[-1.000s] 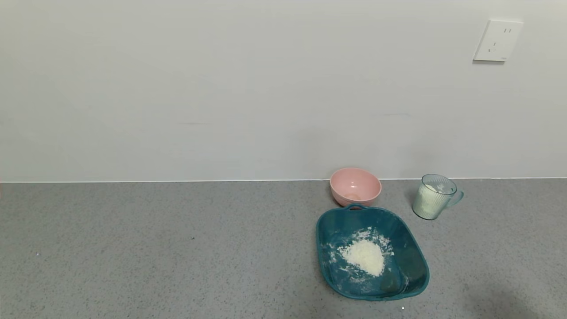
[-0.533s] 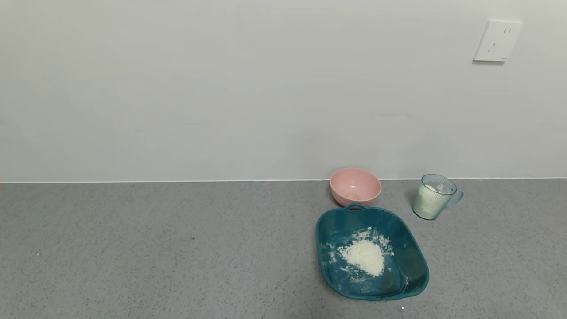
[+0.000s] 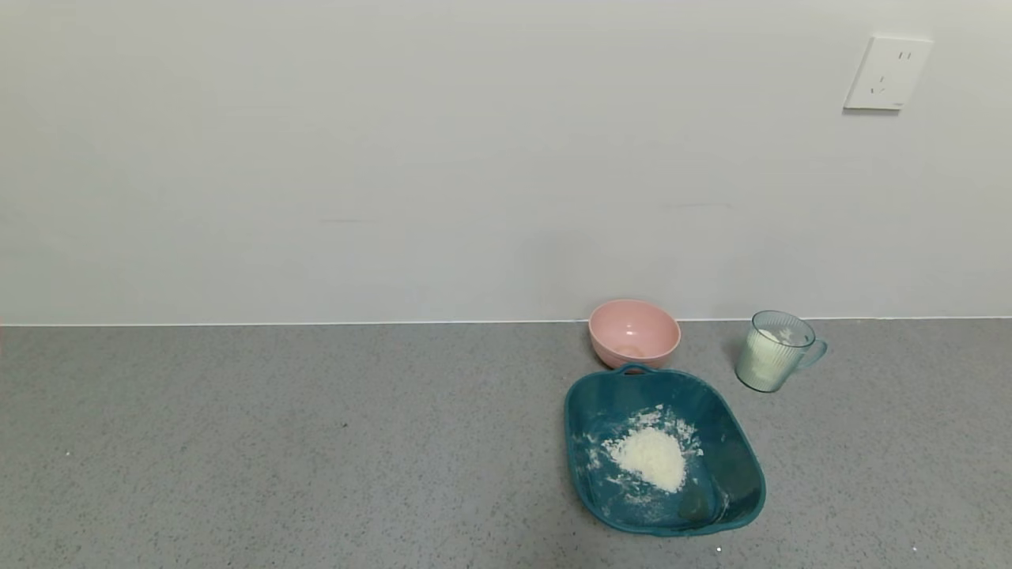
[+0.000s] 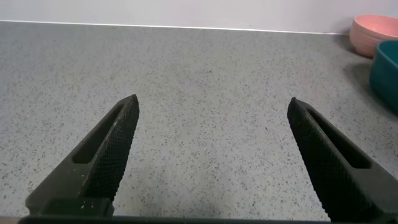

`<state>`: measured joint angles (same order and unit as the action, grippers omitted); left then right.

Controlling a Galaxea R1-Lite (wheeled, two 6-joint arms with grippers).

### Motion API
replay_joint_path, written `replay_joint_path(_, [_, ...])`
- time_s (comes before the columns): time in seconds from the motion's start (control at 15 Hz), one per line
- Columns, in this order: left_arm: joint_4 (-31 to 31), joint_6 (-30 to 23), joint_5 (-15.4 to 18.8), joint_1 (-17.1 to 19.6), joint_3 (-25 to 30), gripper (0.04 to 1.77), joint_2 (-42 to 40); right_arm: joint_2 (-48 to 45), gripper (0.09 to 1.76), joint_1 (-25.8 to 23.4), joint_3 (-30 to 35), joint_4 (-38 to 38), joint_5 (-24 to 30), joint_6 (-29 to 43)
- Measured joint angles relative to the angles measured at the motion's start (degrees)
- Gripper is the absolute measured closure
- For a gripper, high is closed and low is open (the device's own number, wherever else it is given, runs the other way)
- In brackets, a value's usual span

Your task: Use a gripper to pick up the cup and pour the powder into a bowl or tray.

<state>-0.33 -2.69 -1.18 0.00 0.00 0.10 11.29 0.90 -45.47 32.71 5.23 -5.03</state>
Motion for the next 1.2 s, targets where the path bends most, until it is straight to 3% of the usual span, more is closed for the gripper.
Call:
replay_joint_path(0.6, [0.0, 0.0, -0.02, 0.0, 0.0, 0.09, 0.0, -10.56, 0.15, -1.01, 10.39, -4.16, -0.77, -3.39])
replay_joint_path(0.87, [0.02, 0.02, 0.0, 0.0, 0.0, 0.09, 0.0, -11.26, 0.15, -1.3, 19.54, -18.19, -4.38, -3.69])
replay_joint_path(1.2, [0.0, 0.0, -0.02, 0.0, 0.0, 0.09, 0.0, -11.31, 0.15, -1.34, 31.01, -27.54, -5.63, -5.11])
